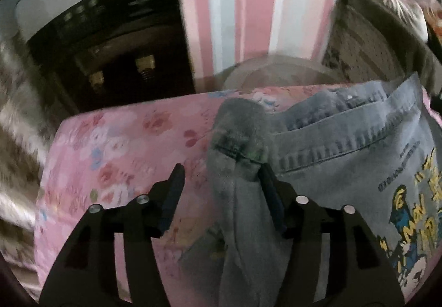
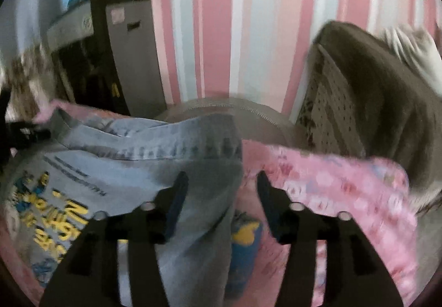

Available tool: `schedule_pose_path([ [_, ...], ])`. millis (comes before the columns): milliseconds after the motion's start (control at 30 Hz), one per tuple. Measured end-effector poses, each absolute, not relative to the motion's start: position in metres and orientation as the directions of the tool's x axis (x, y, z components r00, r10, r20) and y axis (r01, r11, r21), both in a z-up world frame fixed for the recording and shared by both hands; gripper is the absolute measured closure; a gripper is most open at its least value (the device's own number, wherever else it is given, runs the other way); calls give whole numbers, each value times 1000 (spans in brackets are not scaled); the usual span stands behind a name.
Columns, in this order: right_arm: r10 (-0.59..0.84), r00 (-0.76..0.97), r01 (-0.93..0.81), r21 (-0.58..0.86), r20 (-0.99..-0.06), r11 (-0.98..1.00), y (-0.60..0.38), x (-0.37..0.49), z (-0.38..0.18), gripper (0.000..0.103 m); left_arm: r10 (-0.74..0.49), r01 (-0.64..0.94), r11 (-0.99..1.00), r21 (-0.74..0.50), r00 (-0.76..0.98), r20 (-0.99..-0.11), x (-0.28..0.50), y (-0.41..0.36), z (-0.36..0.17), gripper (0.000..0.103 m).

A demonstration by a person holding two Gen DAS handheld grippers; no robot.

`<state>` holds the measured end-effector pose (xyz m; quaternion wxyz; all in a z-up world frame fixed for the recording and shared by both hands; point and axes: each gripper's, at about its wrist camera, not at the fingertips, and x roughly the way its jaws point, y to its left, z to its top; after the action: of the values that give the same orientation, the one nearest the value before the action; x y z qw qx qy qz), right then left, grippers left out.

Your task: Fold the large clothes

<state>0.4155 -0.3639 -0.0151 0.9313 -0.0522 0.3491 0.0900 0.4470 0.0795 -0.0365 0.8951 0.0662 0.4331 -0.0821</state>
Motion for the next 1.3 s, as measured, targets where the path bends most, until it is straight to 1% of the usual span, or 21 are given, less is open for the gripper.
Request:
schedule_pose_path([
  [167, 157, 698, -281, -66, -699, 957, -348, 446, -13, 42, -96, 305, 945, 118, 603, -792, 462, 55, -35, 46],
  [200, 149, 693, -284, -77, -705, 956, -344, 451, -15, 43, -87, 310, 942, 132, 603, -793, 465, 52, -36, 61],
  [233, 142, 691, -287, -89, -709, 954, -341, 454, -17, 60, -84, 316, 939, 137, 595, -799, 468, 50, -38, 77],
  [267, 137, 692, -285, -94, -709, 954, -340, 457, -18, 89, -99, 321, 940, 117, 583, -806, 471, 50, -39, 78],
  [333, 147, 683, -283, -74, -715, 956, -340, 459, -21, 93, -125, 311, 947, 82, 591, -797, 471, 53, -37, 85],
  [433, 125, 710, -284, -119, -693, 951, -335, 452, -19, 94, -158, 294, 954, 54, 650, -743, 461, 61, -21, 90],
  [500, 147, 767, -258, -91, -625, 962, -343, 442, -2, 94, -196, 276, 961, 1, 688, -699, 458, 69, -8, 91],
  [567, 176, 793, -228, -16, -584, 974, -356, 440, 12, 94, -247, 249, 964, -95, 698, -672, 464, 85, -1, 90],
  [633, 181, 772, -206, 29, -609, 978, -364, 450, 9, 94, -283, 250, 956, -153, 658, -698, 477, 89, -10, 88],
  [733, 136, 720, -207, -24, -681, 978, -356, 467, -12, 94, -224, 244, 966, -90, 602, -767, 490, 75, -36, 85],
  [800, 109, 671, -213, -50, -733, 976, -353, 478, -28, 90, -203, 233, 969, -78, 578, -790, 494, 73, -45, 81],
  [833, 101, 660, -211, -54, -744, 976, -353, 479, -30, 85, -193, 229, 971, -70, 576, -794, 494, 74, -43, 76],
  [867, 94, 664, -206, -60, -742, 977, -355, 477, -30, 77, -175, 218, 974, -55, 583, -793, 492, 74, -40, 71],
  [900, 99, 675, -201, -53, -731, 978, -359, 471, -26, 75, -146, 201, 979, -29, 598, -788, 489, 75, -34, 62],
  [933, 104, 684, -196, -45, -722, 980, -362, 466, -22, 67, -127, 193, 981, -9, 613, -780, 485, 77, -27, 52],
  [967, 104, 703, -181, -35, -703, 983, -369, 456, -14, 64, -111, 184, 983, 7, 624, -774, 480, 79, -21, 46],
  [1000, 114, 720, -176, -22, -684, 984, -375, 445, -6, 64, -105, 180, 984, 13, 629, -770, 476, 81, -16, 42],
  [1100, 122, 745, -168, -7, -655, 986, -388, 411, 6, 64, -102, 171, 985, 12, 641, -761, 451, 88, -4, 42],
  [1133, 124, 750, -168, -6, -650, 986, -389, 401, 7, 61, -101, 167, 986, 11, 648, -755, 439, 90, -1, 39],
  [1233, 130, 765, -166, 2, -631, 986, -391, 362, 6, 47, -98, 154, 988, 8, 667, -738, 400, 94, 2, 32],
  [1300, 143, 768, -172, 14, -625, 985, -389, 334, 1, 46, -93, 150, 989, 14, 682, -725, 372, 93, 2, 27],
])
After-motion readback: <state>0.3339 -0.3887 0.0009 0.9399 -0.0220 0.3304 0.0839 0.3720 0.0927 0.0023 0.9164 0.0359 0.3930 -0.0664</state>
